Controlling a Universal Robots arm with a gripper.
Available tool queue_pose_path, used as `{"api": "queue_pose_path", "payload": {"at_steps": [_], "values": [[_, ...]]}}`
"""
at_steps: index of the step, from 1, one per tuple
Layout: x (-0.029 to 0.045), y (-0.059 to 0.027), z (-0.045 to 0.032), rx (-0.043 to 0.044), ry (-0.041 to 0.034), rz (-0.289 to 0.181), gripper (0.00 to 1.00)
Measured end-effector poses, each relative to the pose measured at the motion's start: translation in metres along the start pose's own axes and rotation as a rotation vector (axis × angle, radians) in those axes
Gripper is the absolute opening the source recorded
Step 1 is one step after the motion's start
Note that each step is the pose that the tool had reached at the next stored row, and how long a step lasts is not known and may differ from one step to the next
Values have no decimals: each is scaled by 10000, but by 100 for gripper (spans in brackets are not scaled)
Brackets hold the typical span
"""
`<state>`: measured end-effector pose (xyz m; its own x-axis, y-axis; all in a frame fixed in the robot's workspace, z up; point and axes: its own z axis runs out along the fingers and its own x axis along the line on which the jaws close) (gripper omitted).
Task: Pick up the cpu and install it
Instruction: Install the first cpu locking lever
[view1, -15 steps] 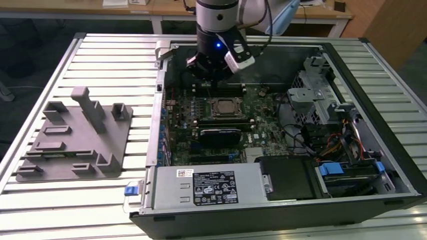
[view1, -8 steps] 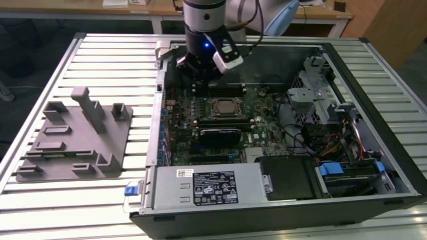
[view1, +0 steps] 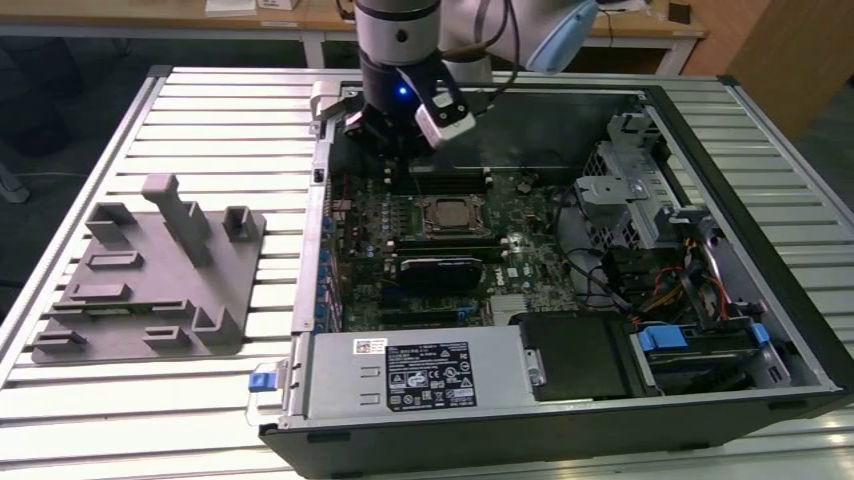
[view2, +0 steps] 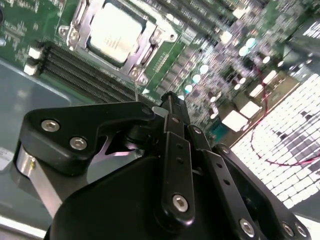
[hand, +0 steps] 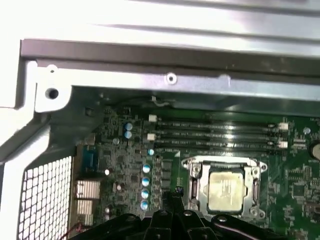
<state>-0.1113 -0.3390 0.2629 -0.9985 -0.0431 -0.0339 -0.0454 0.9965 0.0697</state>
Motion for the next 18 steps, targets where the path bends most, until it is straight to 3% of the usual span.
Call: {"api": "queue_pose_path", "payload": {"at_steps": [6,8,10,18], "values": [[19,-1,-1,-1060,-47,33,11],[24,-1,-1,-1340,-60,41,11],[29,-1,1,-1474,-66,46,11],[31,-9,74,-1547,-71,58,11]]}}
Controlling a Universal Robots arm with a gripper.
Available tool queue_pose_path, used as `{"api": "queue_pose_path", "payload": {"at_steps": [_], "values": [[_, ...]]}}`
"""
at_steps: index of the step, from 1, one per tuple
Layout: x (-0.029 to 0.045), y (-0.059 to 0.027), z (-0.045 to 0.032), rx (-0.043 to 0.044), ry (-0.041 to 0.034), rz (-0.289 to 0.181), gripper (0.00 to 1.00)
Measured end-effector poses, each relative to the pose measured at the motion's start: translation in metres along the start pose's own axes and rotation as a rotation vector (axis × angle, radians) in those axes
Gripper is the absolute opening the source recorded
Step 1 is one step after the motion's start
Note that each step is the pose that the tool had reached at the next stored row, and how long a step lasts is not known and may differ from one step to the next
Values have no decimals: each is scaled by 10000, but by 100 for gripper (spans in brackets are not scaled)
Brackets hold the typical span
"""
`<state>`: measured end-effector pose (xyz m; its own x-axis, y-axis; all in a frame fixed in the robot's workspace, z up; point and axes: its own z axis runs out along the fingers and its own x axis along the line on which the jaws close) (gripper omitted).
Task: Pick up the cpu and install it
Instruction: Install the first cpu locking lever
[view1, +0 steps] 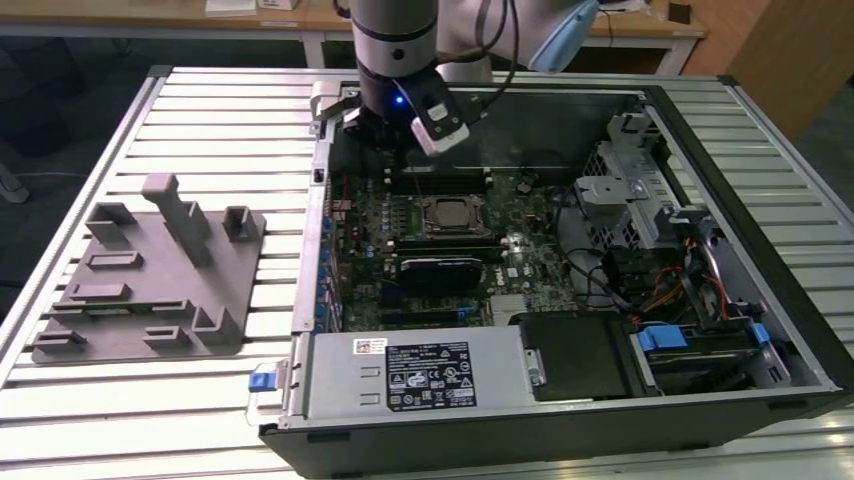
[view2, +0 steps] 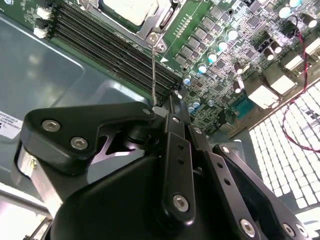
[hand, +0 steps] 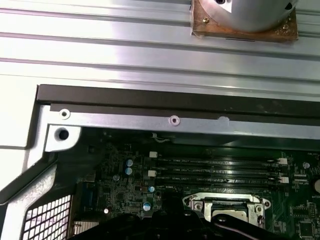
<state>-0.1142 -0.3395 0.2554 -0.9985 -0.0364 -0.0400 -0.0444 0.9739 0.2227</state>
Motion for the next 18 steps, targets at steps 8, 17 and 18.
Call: {"api": "queue_pose_path", "payload": {"at_steps": [8,17,18], "values": [[-45,-17,59,-41,-2,8,11],[-188,-29,86,-41,-2,11,11],[-208,-30,89,-42,-2,12,11]]}}
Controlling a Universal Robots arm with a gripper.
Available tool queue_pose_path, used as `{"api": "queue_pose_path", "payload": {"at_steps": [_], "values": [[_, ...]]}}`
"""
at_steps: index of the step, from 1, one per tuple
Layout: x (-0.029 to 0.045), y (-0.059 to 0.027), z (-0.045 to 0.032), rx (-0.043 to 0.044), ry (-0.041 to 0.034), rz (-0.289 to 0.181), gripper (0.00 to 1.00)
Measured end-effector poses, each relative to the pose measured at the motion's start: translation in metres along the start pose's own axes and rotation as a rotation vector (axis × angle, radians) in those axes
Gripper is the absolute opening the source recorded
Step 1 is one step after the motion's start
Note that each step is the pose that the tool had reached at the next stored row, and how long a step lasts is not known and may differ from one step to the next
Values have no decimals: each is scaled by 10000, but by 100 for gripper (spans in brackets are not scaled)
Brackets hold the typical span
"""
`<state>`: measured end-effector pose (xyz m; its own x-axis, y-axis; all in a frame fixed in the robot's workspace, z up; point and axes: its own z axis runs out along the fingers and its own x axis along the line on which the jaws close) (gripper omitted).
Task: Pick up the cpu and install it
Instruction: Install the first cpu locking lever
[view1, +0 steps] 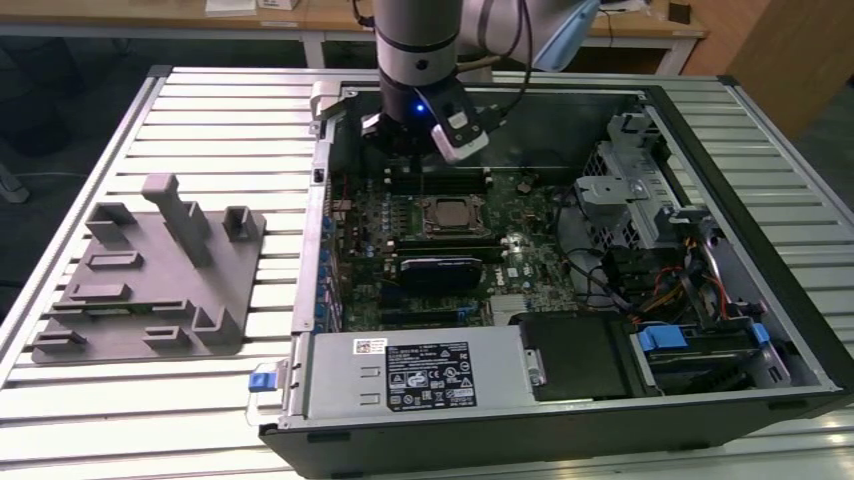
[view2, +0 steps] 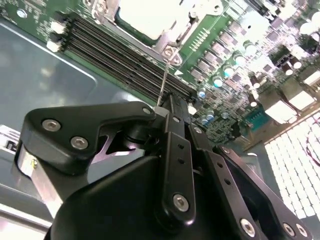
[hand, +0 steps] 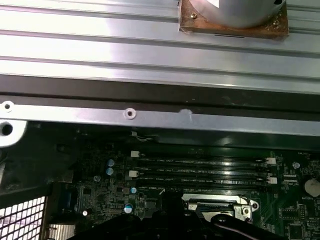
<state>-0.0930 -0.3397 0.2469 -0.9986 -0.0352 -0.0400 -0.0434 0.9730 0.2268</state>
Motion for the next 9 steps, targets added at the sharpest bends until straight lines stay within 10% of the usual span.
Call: {"api": "queue_pose_path", "payload": {"at_steps": [9], "values": [[-228,-13,22,0,5,2,11]]}}
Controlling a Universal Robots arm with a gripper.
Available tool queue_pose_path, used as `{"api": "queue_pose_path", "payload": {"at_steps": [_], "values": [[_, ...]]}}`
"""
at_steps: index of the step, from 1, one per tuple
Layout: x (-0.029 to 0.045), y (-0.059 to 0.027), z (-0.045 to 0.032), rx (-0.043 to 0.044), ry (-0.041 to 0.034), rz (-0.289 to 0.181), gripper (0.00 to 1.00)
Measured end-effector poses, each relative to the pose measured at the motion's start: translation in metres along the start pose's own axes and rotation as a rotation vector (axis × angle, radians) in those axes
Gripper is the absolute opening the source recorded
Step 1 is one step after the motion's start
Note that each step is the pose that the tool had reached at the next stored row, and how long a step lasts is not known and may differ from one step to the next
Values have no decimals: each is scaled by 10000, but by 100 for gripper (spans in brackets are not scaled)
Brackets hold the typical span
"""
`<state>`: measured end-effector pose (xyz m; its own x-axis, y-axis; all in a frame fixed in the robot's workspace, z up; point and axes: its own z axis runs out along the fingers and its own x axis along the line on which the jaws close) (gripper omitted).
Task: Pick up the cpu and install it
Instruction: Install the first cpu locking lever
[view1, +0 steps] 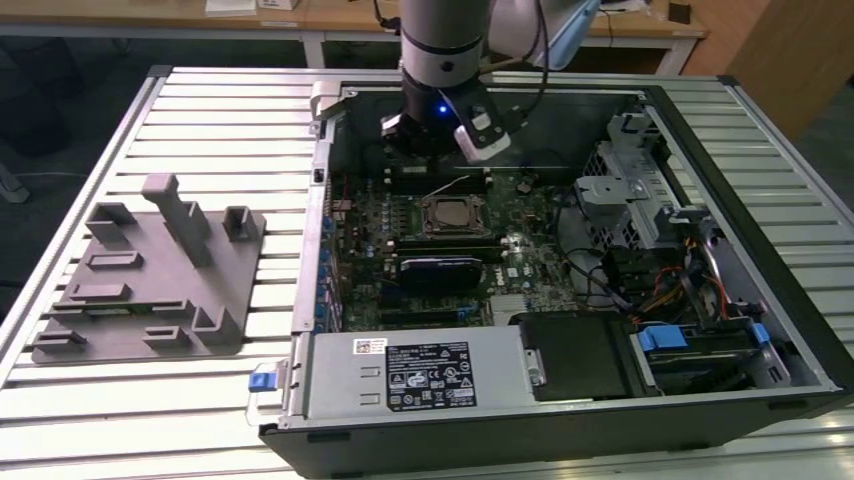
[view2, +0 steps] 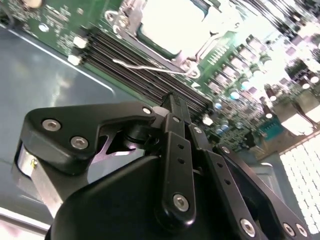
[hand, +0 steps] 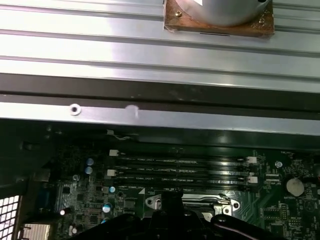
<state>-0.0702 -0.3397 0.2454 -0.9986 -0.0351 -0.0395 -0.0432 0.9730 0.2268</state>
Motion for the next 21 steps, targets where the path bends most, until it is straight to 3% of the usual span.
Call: {"api": "queue_pose_path", "payload": {"at_steps": [11,21], "values": [[-244,-14,19,0,2,1,11],[-255,-20,47,10,-1,0,11]]}}
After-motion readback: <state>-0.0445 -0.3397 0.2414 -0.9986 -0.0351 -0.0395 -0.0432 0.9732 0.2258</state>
